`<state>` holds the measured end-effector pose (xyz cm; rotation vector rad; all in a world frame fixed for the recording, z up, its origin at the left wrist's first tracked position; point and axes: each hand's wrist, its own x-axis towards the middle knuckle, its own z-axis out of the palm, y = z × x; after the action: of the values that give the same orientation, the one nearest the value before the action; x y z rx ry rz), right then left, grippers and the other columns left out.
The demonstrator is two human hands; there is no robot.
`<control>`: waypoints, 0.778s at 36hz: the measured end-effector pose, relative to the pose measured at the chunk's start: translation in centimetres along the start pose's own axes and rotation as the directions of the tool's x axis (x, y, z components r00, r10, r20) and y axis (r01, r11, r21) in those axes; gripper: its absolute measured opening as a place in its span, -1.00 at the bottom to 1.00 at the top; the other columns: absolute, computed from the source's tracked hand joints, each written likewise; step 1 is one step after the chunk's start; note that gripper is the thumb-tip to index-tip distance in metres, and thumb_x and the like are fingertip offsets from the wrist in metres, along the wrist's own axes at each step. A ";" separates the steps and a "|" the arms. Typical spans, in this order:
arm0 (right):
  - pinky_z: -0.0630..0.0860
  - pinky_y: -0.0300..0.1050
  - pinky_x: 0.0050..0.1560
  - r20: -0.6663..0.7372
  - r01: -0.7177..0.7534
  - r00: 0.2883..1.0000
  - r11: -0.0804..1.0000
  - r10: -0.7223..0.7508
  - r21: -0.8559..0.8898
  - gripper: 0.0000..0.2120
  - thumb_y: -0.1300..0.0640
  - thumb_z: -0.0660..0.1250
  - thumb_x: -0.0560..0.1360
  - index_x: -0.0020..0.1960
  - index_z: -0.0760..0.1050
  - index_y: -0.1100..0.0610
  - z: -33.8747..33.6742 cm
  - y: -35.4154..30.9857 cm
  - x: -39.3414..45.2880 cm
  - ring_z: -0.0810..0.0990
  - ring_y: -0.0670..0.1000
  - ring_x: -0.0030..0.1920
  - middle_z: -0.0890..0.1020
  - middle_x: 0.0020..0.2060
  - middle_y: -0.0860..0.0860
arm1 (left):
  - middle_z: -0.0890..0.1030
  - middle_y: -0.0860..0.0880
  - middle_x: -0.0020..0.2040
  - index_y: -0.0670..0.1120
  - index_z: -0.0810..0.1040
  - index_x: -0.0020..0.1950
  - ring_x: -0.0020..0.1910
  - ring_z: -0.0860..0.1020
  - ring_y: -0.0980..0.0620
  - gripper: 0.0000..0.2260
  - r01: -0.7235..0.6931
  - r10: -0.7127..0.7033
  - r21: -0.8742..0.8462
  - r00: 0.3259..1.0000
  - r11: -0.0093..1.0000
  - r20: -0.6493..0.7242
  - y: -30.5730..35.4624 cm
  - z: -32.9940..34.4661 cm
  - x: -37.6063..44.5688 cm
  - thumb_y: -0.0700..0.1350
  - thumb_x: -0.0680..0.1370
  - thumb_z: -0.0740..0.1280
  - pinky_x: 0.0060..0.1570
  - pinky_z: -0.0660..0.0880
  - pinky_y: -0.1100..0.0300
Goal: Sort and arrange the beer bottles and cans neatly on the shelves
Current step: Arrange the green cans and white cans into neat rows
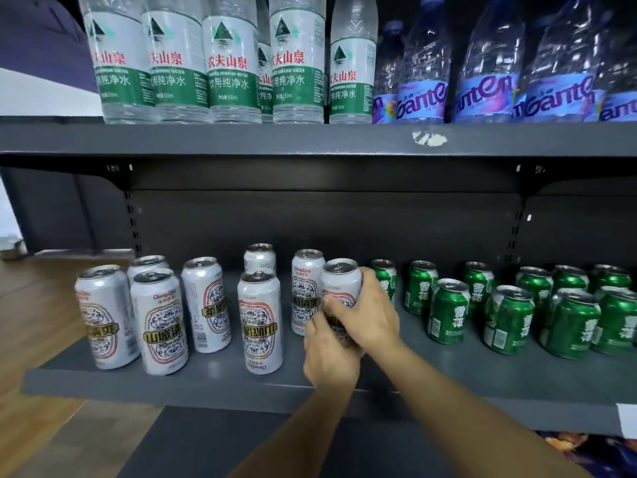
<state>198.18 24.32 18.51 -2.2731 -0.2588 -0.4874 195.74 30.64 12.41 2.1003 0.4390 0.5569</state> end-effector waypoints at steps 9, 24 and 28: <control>0.38 -0.09 -0.13 -0.003 -0.027 1.000 0.998 0.027 -0.057 -0.53 -0.19 0.41 0.41 0.12 0.25 -0.01 -2.1 2.9 1.6 0.55 0.08 0.13 0.57 0.10 -0.05 | 0.37 0.04 0.26 0.01 0.28 0.38 0.31 0.39 -0.01 -0.32 -0.035 0.034 0.046 0.999 0.998 0.021 1.2 3.3 0.7 0.01 0.35 0.52 0.03 0.47 0.03; 0.53 0.04 0.09 0.194 -0.033 0.981 0.996 0.016 0.085 -0.46 -0.23 0.42 0.40 0.26 0.33 -0.04 -2.5 6.4 4.7 0.60 0.03 0.07 0.62 0.01 -0.09 | 0.54 -0.01 0.14 -0.03 0.37 0.30 0.19 0.52 -0.05 -0.35 -0.041 0.054 -0.119 0.993 0.992 0.105 -0.3 4.9 2.0 0.08 0.31 0.53 0.15 0.49 -0.01; 0.50 0.09 0.21 0.224 -0.113 0.974 0.937 0.038 0.330 -0.39 -0.25 0.36 0.45 0.39 0.32 -0.01 -2.4 6.9 5.3 0.61 -0.01 0.07 0.61 0.01 -0.05 | 0.60 0.02 0.11 -0.01 0.40 0.25 0.11 0.56 -0.02 -0.45 -0.049 0.061 -0.104 0.991 0.993 0.118 -0.9 4.8 2.3 -0.01 0.34 0.54 0.11 0.49 0.05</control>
<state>204.64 18.07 17.72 -1.9838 -0.3348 -0.1395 200.20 29.02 9.76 2.0413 0.2788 0.4708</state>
